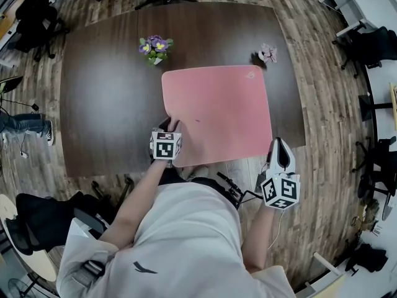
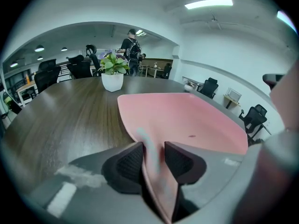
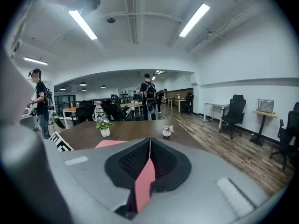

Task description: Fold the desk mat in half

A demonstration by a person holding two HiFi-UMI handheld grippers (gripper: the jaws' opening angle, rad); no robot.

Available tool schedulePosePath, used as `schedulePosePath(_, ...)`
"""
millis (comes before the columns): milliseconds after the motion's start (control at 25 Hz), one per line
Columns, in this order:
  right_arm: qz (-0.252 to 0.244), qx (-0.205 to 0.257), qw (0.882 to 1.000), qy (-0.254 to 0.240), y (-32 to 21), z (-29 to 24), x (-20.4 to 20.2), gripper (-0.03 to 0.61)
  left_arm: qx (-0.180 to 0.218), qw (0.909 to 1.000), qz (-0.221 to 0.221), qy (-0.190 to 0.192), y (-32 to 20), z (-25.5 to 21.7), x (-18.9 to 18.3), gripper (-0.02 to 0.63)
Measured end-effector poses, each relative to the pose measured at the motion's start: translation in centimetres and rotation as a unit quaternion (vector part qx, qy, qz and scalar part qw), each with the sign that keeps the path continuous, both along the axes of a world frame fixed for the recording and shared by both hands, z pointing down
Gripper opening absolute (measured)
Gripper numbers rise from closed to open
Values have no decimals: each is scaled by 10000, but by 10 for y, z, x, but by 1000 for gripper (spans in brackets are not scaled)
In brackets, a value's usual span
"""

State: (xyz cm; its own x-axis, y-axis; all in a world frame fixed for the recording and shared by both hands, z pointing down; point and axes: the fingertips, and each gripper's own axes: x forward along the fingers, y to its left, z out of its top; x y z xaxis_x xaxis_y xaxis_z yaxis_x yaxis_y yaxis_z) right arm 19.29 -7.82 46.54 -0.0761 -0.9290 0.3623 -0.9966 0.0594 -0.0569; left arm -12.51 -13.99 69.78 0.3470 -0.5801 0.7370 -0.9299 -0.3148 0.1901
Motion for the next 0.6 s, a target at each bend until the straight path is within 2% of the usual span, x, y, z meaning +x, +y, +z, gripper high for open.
schedulePosePath(320,132,4,9999,37,4,0,6,8,-4,9998,156,89,0,1,6,103)
schedulePosePath(600,254,-12,9997,49,8,-2,14,8,-123,9988,-47,462,1,-4,5,84)
